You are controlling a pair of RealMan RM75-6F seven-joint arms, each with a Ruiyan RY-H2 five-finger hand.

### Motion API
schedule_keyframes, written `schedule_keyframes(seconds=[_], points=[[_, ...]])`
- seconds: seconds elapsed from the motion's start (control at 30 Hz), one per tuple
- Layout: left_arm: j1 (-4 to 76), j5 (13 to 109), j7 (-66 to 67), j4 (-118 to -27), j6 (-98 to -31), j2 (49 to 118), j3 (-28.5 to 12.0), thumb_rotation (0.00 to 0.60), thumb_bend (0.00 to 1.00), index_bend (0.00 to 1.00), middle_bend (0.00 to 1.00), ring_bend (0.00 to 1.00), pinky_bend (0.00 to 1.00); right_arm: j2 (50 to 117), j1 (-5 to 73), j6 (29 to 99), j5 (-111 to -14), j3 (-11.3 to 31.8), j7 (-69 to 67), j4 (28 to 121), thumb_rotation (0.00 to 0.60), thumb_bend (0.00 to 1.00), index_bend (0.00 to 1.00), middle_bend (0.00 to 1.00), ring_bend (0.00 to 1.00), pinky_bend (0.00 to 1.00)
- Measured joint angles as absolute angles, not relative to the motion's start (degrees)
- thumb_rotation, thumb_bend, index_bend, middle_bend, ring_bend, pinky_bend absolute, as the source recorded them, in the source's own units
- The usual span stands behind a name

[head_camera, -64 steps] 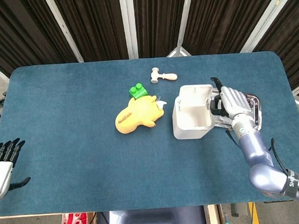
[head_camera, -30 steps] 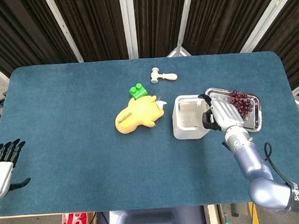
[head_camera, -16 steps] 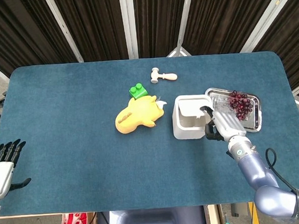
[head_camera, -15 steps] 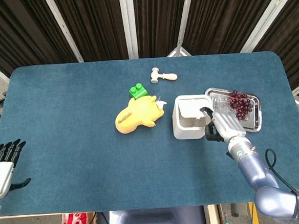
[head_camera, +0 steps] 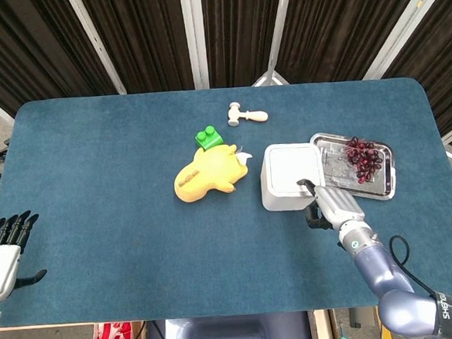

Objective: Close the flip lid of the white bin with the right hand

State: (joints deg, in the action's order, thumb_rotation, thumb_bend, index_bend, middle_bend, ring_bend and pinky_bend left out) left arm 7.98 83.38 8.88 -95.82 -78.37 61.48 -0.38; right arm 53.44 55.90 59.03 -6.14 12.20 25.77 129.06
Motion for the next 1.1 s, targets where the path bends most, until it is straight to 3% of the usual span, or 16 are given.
schedule_keyframes(seconds=[0.4, 0.53, 0.63, 0.77, 0.8, 0.9, 1.1], points=[[7.9, 83.4, 8.6, -95.8, -78.6, 61.5, -0.4, 0.600, 0.00, 0.00, 0.00, 0.00, 0.00, 53.3, 56.6, 59.7, -5.7, 12.5, 24.4, 129.1, 0.600, 0.73, 0.14, 0.78, 0.82, 0.72], [7.9, 83.5, 8.5, -95.8, -78.8, 61.6, -0.5, 0.600, 0.00, 0.00, 0.00, 0.00, 0.00, 52.3, 56.1, 60.5, -7.9, 13.9, 22.8, 129.3, 0.600, 0.73, 0.07, 0.75, 0.74, 0.71], [7.8, 83.6, 8.5, -95.8, -79.0, 61.6, -0.4, 0.600, 0.00, 0.00, 0.00, 0.00, 0.00, 51.6, 55.2, 62.0, -11.7, 14.3, 22.1, 129.6, 0.600, 0.65, 0.03, 0.60, 0.60, 0.59], [7.7, 83.8, 8.3, -95.8, -79.3, 61.5, -0.4, 0.600, 0.00, 0.00, 0.00, 0.00, 0.00, 51.0, 52.3, 65.5, -21.3, 13.2, 22.0, 129.9, 0.600, 0.35, 0.00, 0.11, 0.09, 0.16], [7.7, 83.9, 8.2, -95.8, -79.4, 61.5, -0.4, 0.600, 0.00, 0.00, 0.00, 0.00, 0.00, 50.9, 51.4, 66.3, -23.9, 12.7, 22.0, 129.9, 0.600, 0.31, 0.00, 0.05, 0.03, 0.10], [7.5, 84.3, 7.9, -96.0, -79.8, 61.5, -0.3, 0.600, 0.00, 0.00, 0.00, 0.00, 0.00, 50.8, 47.3, 68.9, -33.8, 9.8, 21.6, 129.5, 0.600, 0.24, 0.00, 0.00, 0.00, 0.00], [6.8, 86.9, 7.0, -96.5, -81.9, 61.6, 0.2, 0.600, 0.00, 0.00, 0.00, 0.00, 0.00, 51.8, 35.9, 75.3, -56.6, 1.0, 19.0, 124.0, 0.600, 0.22, 0.00, 0.00, 0.00, 0.00]])
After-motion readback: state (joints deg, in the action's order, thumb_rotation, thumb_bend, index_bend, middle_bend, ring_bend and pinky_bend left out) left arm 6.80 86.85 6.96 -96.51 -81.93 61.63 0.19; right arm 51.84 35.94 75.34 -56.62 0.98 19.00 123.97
